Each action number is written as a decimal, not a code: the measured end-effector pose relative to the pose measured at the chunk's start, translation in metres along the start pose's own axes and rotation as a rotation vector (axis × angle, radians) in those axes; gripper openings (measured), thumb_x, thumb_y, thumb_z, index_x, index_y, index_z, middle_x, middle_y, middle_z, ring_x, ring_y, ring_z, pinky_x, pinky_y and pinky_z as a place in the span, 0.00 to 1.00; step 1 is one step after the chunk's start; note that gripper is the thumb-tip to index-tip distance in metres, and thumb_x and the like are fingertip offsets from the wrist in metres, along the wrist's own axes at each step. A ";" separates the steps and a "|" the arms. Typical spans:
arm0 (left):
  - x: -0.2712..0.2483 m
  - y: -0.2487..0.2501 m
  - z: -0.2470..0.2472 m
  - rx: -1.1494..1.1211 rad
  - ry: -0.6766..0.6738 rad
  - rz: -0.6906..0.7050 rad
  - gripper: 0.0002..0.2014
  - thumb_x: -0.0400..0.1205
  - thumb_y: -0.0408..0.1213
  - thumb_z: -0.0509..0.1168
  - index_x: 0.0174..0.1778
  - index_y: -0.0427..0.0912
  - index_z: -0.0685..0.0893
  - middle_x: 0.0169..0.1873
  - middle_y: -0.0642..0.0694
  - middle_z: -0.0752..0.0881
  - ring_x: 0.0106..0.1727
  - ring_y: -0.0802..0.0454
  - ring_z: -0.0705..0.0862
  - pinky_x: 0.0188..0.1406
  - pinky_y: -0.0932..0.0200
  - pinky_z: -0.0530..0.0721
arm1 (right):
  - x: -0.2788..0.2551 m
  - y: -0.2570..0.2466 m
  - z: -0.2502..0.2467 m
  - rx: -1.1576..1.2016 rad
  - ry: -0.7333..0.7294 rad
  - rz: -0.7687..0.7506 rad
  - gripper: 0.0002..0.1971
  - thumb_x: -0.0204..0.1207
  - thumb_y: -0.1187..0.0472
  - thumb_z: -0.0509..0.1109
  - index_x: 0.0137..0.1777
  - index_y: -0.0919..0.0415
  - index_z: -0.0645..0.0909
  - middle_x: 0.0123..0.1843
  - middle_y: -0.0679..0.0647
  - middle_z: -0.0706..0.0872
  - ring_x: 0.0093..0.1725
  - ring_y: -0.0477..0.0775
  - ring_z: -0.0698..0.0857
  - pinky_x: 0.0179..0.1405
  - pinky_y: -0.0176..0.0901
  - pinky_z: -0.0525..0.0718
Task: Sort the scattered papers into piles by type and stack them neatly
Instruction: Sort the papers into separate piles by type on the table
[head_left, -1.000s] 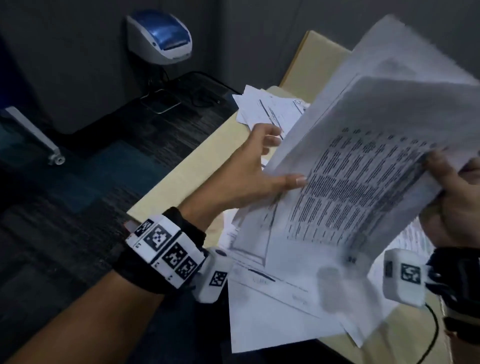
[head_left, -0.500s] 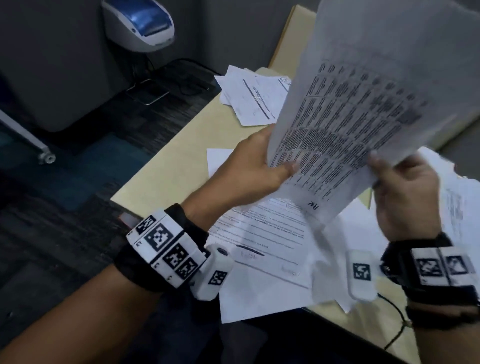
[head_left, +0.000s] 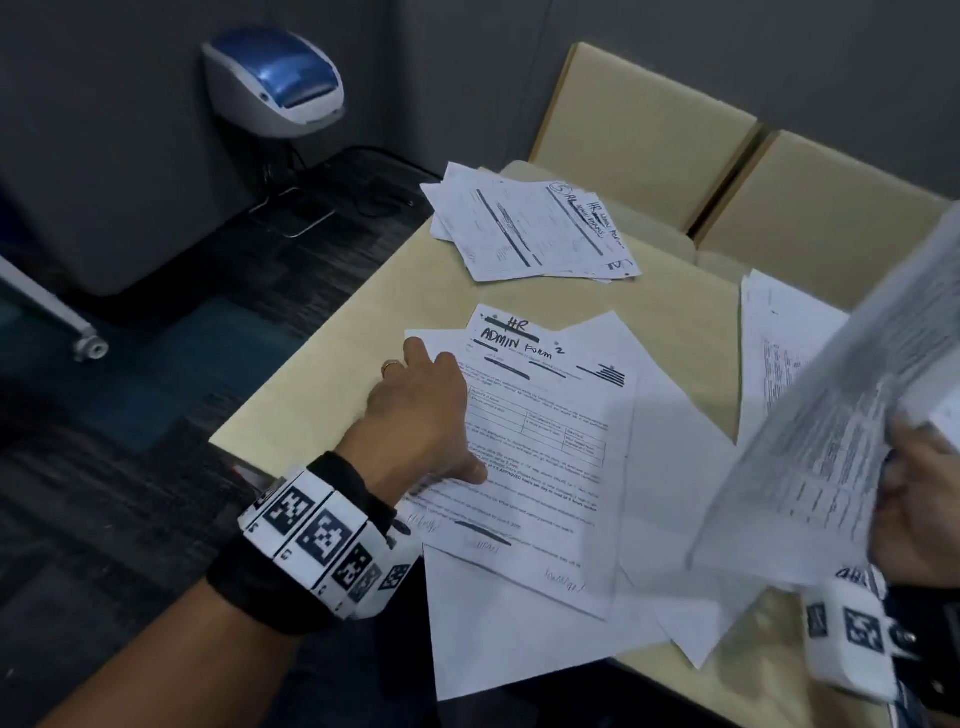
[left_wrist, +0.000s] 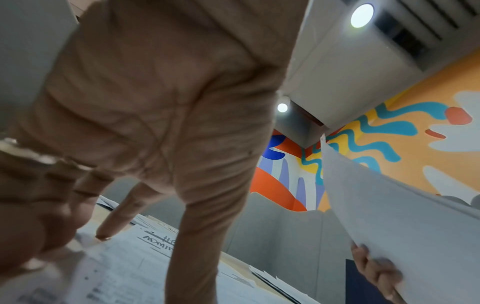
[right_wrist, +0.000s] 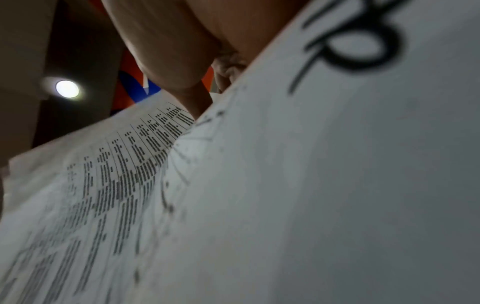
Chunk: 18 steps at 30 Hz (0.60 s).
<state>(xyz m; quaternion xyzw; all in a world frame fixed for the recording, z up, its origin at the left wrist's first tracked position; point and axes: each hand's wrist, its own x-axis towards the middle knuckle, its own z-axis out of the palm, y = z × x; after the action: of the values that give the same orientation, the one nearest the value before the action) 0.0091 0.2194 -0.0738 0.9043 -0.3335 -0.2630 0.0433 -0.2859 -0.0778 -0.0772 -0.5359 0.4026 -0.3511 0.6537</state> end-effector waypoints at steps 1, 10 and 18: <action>-0.001 0.000 0.000 -0.012 -0.005 0.004 0.53 0.64 0.61 0.86 0.75 0.39 0.67 0.74 0.37 0.64 0.72 0.36 0.74 0.61 0.46 0.82 | -0.011 -0.002 0.002 0.007 -0.042 0.034 0.31 0.73 0.33 0.80 0.69 0.51 0.85 0.61 0.57 0.91 0.54 0.62 0.90 0.43 0.60 0.92; 0.005 -0.006 0.008 -0.045 0.020 0.047 0.46 0.62 0.61 0.86 0.66 0.47 0.67 0.63 0.45 0.64 0.60 0.41 0.80 0.57 0.44 0.88 | 0.005 -0.044 -0.052 0.178 -0.356 0.193 0.32 0.91 0.35 0.28 0.87 0.53 0.32 0.86 0.64 0.33 0.87 0.67 0.35 0.89 0.71 0.37; 0.011 -0.006 0.007 -0.046 -0.002 0.044 0.49 0.62 0.63 0.86 0.69 0.48 0.65 0.65 0.46 0.61 0.58 0.42 0.82 0.56 0.46 0.88 | 0.049 -0.125 -0.088 -0.137 0.341 0.157 0.19 0.81 0.55 0.60 0.63 0.63 0.84 0.53 0.58 0.93 0.42 0.60 0.94 0.55 0.59 0.86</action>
<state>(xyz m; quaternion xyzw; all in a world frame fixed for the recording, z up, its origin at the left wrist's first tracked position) 0.0157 0.2179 -0.0860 0.8953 -0.3472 -0.2705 0.0694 -0.3474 -0.1806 0.0294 -0.4788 0.5711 -0.3568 0.5633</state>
